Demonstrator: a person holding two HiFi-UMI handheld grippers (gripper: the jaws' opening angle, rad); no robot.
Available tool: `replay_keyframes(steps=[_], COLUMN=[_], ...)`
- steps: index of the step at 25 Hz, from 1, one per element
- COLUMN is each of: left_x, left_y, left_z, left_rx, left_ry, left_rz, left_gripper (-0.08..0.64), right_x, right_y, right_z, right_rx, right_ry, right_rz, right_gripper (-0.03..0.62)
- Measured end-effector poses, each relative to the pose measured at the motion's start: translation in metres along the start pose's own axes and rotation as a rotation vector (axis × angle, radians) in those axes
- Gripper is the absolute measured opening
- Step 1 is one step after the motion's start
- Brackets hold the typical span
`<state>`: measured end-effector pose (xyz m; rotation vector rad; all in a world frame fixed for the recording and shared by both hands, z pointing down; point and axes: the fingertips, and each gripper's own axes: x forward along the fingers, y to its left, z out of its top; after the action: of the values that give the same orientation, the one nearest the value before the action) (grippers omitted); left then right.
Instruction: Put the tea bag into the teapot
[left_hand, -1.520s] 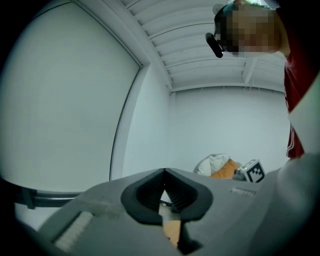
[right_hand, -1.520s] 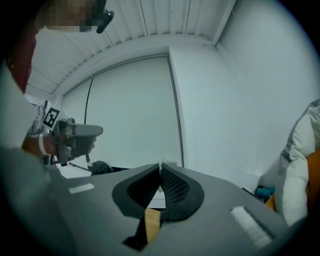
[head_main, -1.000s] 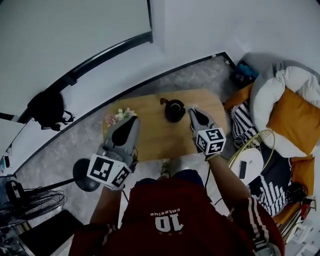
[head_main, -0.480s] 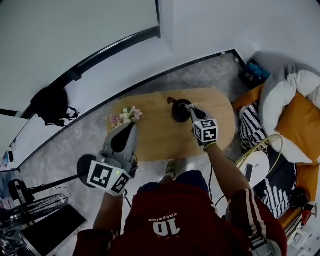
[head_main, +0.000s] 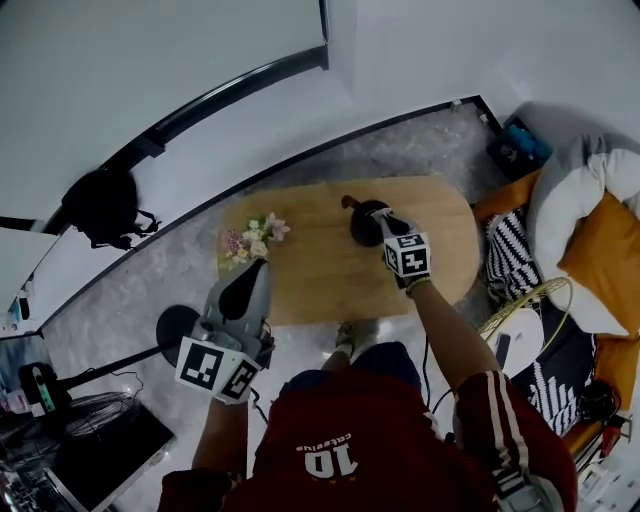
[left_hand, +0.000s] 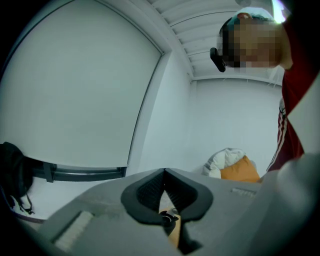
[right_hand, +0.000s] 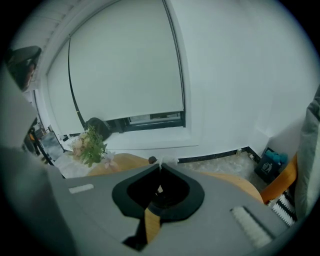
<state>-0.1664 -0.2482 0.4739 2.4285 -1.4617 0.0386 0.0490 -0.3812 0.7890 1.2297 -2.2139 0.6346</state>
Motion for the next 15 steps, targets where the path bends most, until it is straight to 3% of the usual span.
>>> replay_keyframes(steps=[7,15], left_x=[0.0016,0.0002], left_y=[0.0062,0.0024], left_z=[-0.0021,-0.0040], left_rx=[-0.010,-0.005], left_ry=[0.011,0.015], left_rz=[0.017,0.009], left_gripper=[0.002,0.002], right_x=[0.0083,0.0041], right_y=[-0.0017,0.0037], right_z=[-0.0010,0.0012], right_rx=[-0.029,-0.040], right_ry=[0.016,0.006], right_rz=[0.004,0.026], right_gripper=[0.008,0.075])
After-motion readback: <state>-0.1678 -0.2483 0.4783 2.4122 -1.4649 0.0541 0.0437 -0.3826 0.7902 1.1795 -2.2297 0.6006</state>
